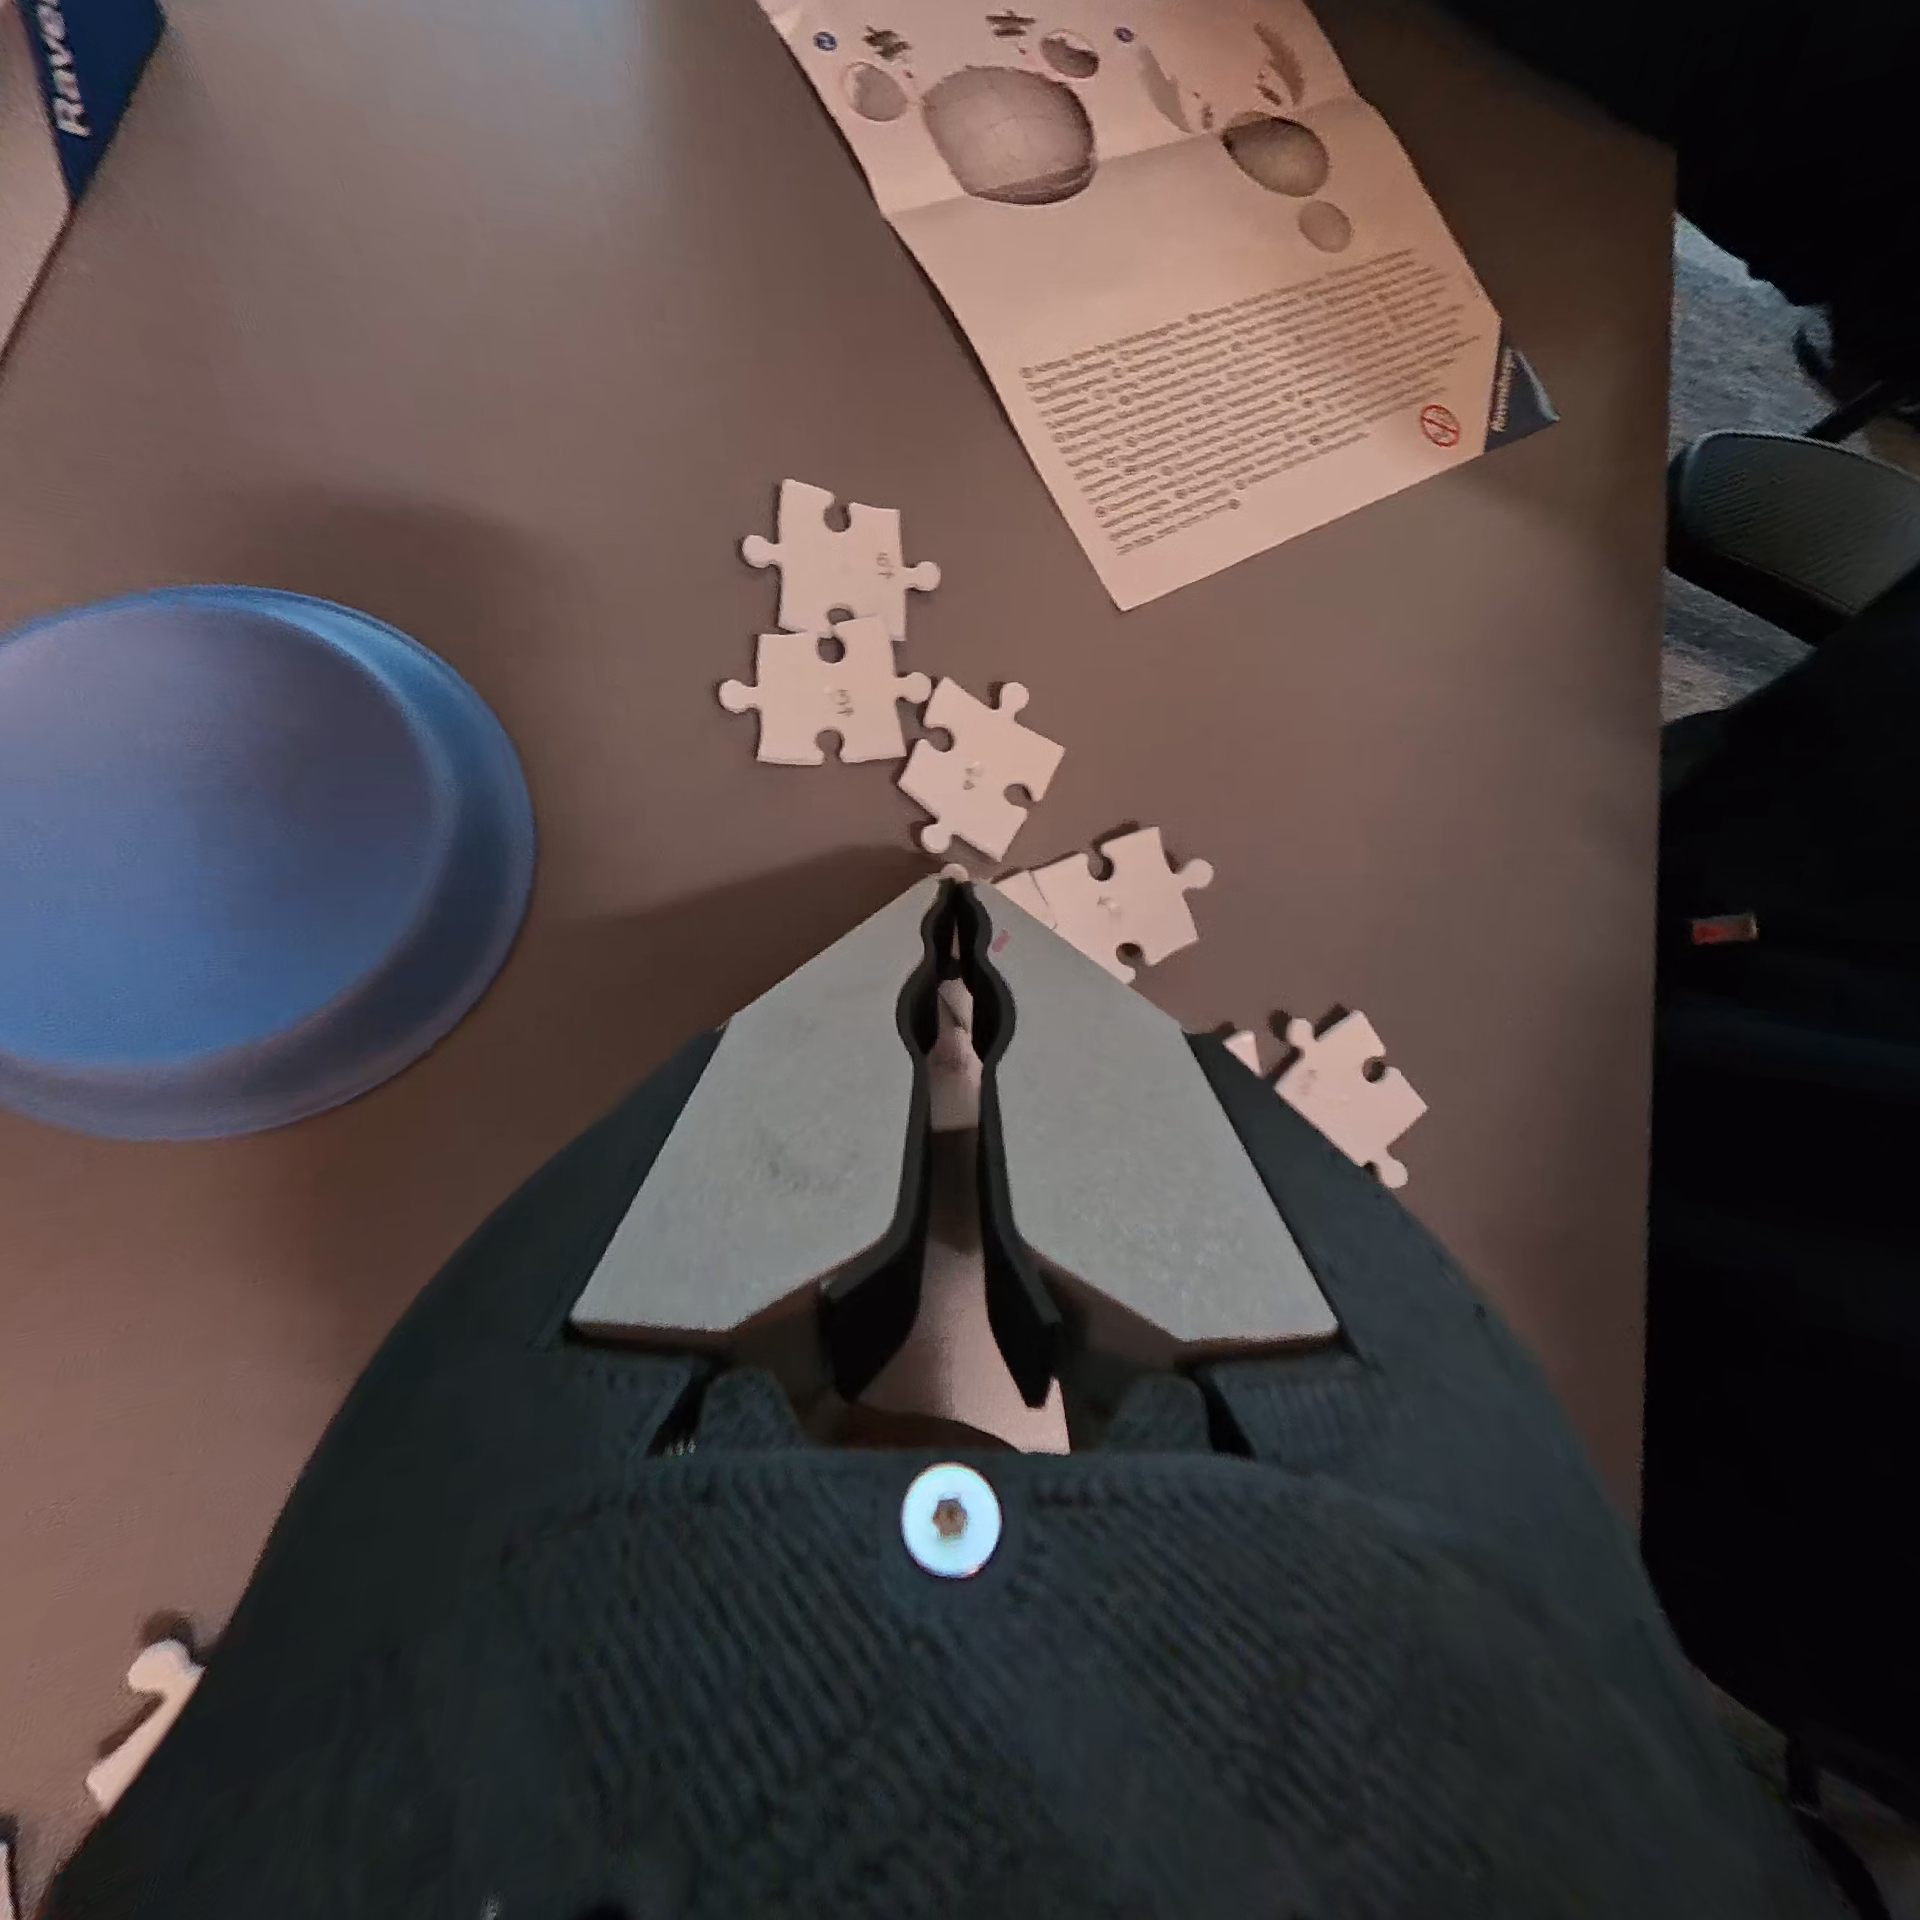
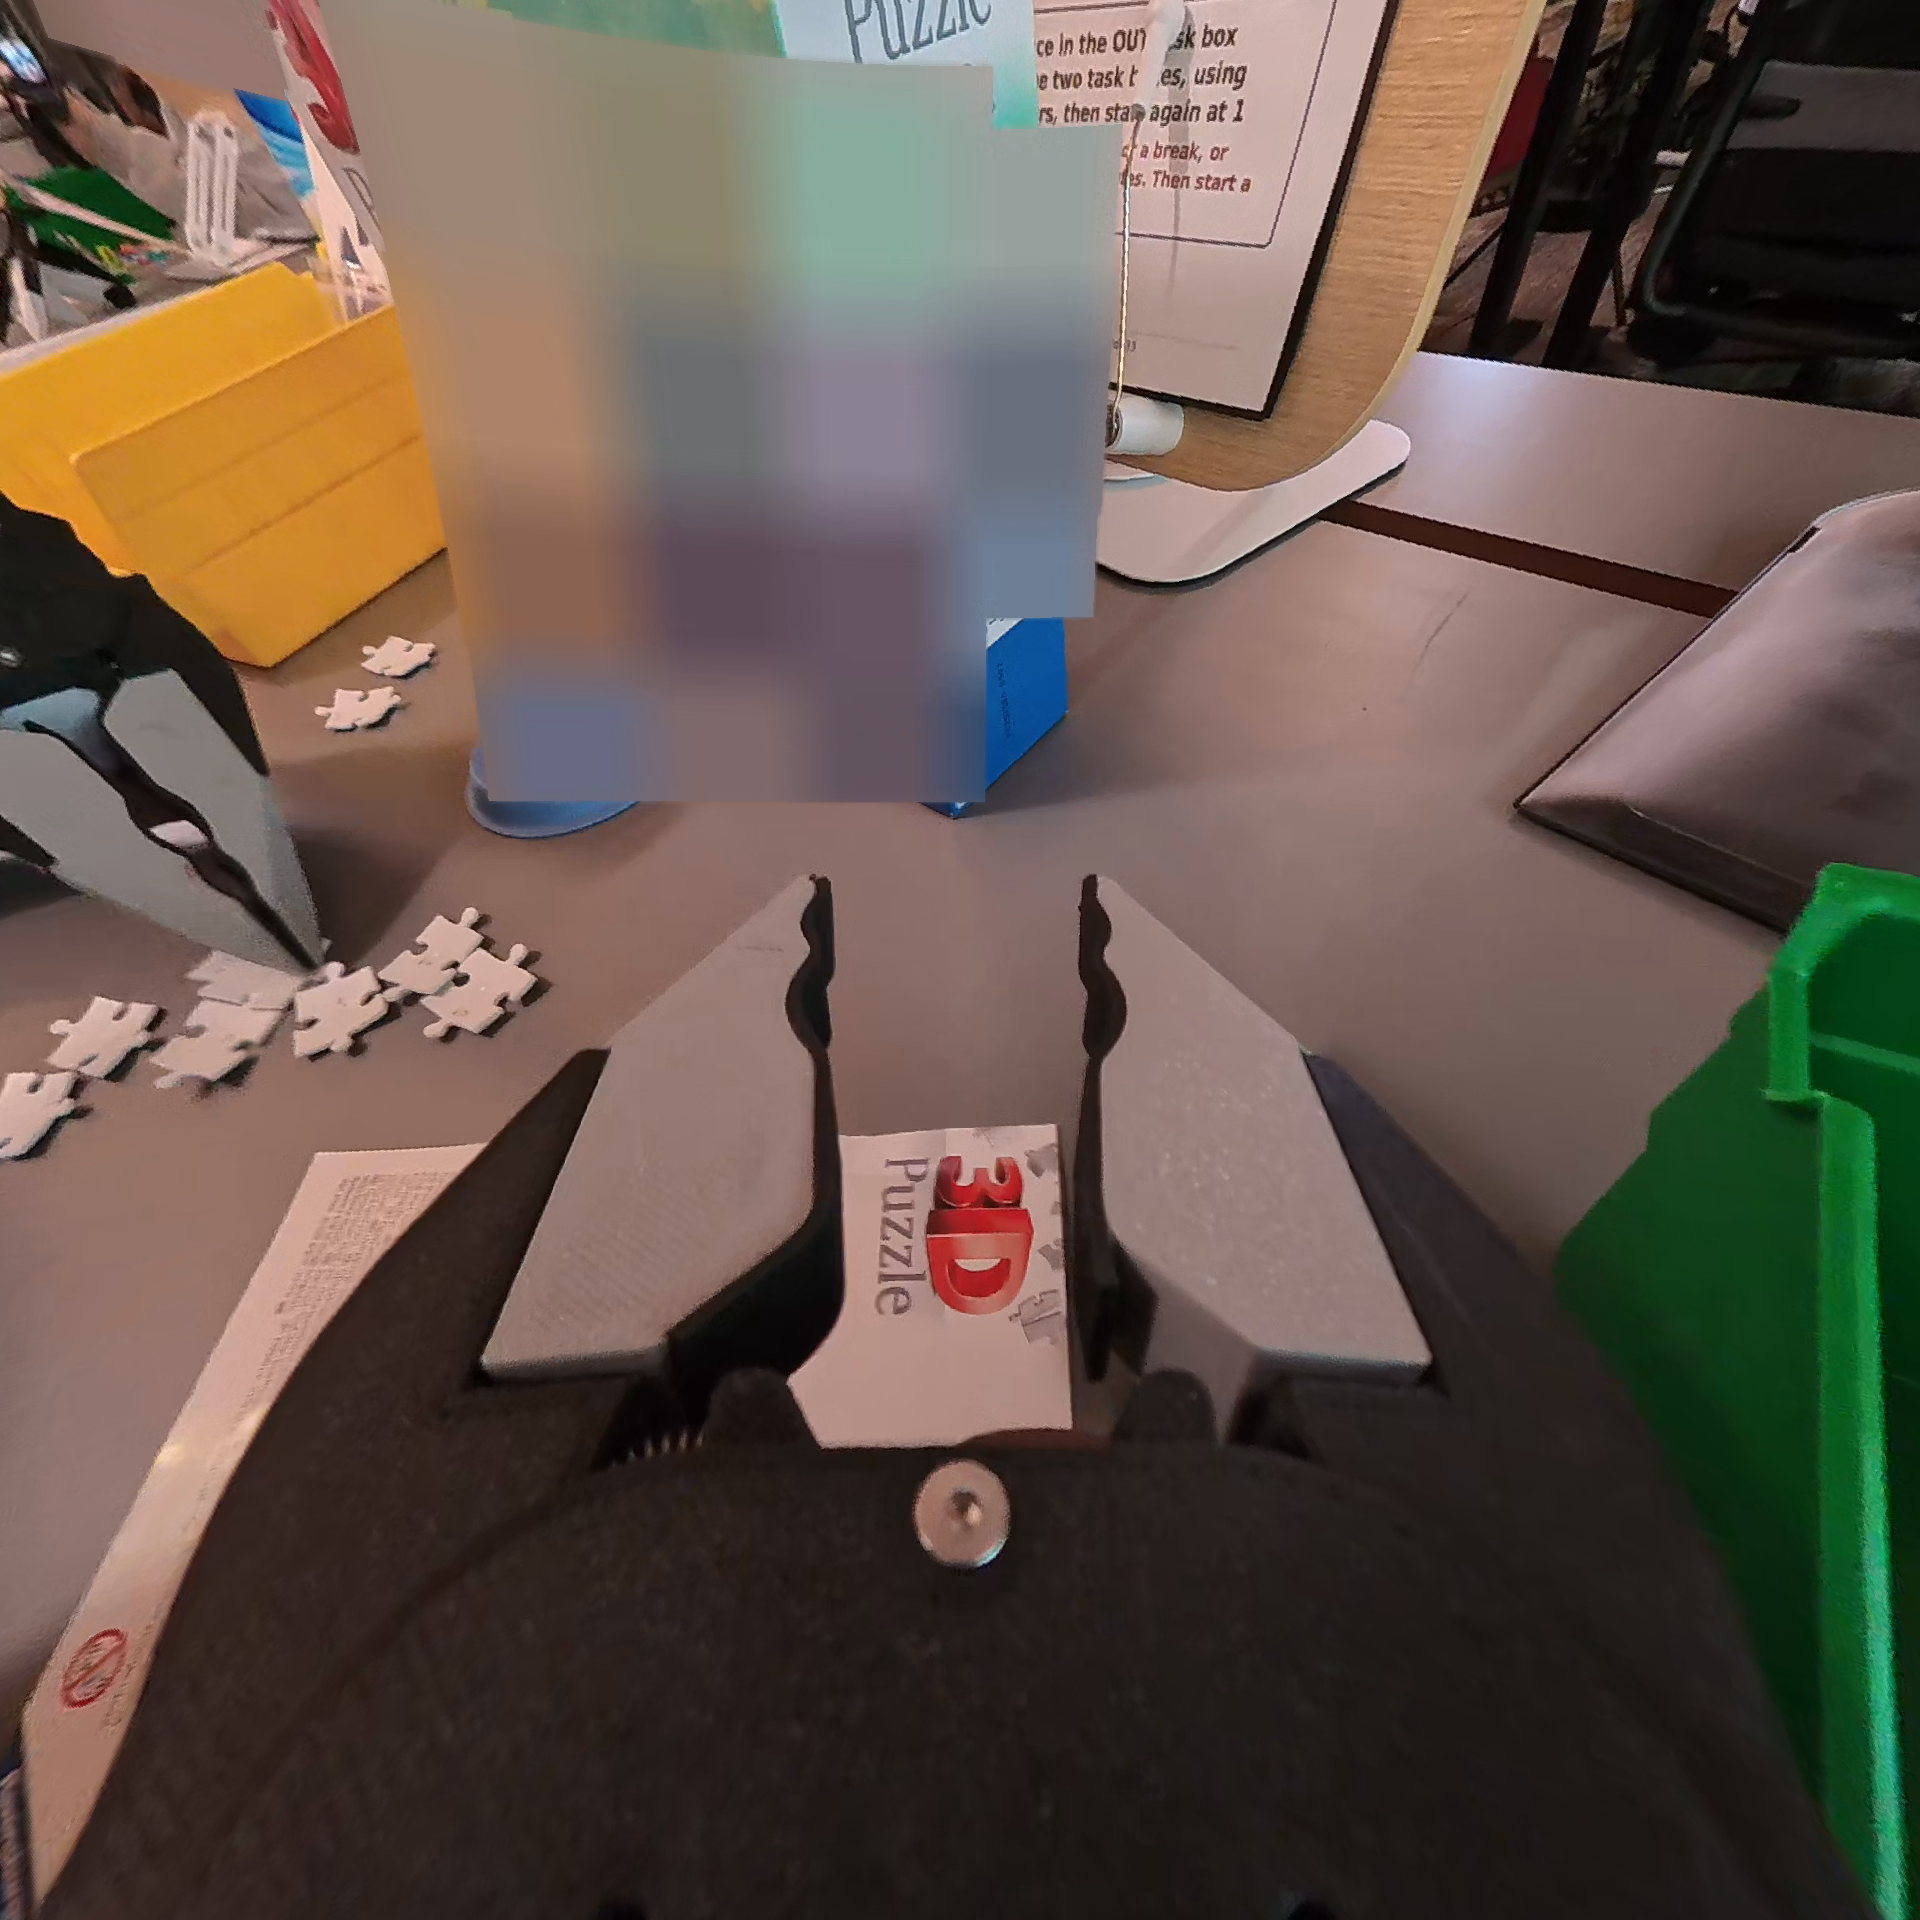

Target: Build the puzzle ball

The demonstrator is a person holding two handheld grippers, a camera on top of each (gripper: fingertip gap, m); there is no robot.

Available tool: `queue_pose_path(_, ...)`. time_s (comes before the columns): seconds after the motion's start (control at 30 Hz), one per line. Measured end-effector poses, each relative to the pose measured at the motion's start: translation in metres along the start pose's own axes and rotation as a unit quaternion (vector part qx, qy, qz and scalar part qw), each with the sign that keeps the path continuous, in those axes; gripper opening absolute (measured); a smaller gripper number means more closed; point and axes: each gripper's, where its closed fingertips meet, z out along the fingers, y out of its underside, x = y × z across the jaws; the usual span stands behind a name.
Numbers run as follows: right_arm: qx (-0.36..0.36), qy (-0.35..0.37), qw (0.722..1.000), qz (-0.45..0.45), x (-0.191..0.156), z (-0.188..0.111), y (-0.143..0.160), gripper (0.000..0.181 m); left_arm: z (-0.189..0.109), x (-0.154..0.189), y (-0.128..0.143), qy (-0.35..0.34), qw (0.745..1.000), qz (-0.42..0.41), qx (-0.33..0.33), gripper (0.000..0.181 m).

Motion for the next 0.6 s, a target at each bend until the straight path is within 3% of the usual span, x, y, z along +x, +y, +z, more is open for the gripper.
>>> queue_pose_path(0.6,-0.005,0.023,1.000,-0.004,0.010,-0.001,0.006,0.045,-0.025,-0.012,-0.005,-0.028,0.999,0.001,0.022,0.000)
